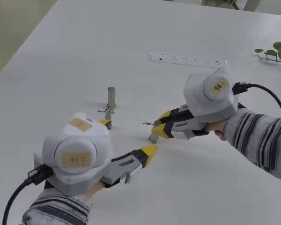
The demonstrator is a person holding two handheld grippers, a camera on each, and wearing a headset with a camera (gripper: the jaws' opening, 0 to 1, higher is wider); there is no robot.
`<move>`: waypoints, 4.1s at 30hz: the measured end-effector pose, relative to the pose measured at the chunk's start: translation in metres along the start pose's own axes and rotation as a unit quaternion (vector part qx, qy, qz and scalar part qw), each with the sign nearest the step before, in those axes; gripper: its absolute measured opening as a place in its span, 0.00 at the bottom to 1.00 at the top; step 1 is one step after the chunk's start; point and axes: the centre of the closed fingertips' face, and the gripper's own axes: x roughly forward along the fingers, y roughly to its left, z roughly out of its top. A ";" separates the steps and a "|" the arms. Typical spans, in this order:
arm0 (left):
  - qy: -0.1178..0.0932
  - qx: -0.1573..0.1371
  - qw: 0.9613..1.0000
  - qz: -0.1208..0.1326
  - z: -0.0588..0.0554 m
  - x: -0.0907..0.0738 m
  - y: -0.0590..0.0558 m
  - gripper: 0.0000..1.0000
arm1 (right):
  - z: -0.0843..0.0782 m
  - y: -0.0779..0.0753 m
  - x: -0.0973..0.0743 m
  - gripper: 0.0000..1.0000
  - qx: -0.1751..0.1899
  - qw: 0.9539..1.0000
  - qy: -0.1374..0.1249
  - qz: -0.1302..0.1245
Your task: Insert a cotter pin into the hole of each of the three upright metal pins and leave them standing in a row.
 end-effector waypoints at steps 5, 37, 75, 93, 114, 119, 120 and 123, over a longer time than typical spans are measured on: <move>-0.002 0.004 1.000 0.015 -0.002 -0.006 0.012 0.74 | 0.005 0.000 0.002 0.08 -0.009 1.000 0.003 0.005; -0.015 -0.009 1.000 0.026 0.002 -0.005 0.024 0.98 | 0.027 -0.010 0.022 0.08 -0.034 0.999 0.018 0.036; -0.005 -0.021 1.000 0.018 -0.001 -0.004 0.020 0.99 | 0.042 -0.020 0.018 0.24 -0.005 0.999 -0.029 0.036; -0.009 -0.009 1.000 0.021 0.002 -0.004 0.020 0.99 | 0.091 -0.037 0.055 0.28 0.070 0.992 -0.100 0.008; 0.000 -0.014 1.000 0.027 -0.001 -0.004 0.025 0.97 | 0.102 -0.056 0.099 0.15 0.087 0.990 -0.109 0.019; 0.004 -0.014 1.000 0.026 -0.003 -0.003 0.025 0.97 | 0.103 -0.056 0.101 0.10 0.069 0.992 -0.105 0.014; 0.005 -0.013 1.000 0.026 -0.003 -0.003 0.025 0.97 | 0.103 -0.055 0.101 0.10 0.070 0.992 -0.105 0.014; 0.010 -0.011 1.000 0.027 -0.005 -0.003 0.025 0.96 | 0.101 -0.049 0.096 0.09 0.052 0.994 -0.099 0.015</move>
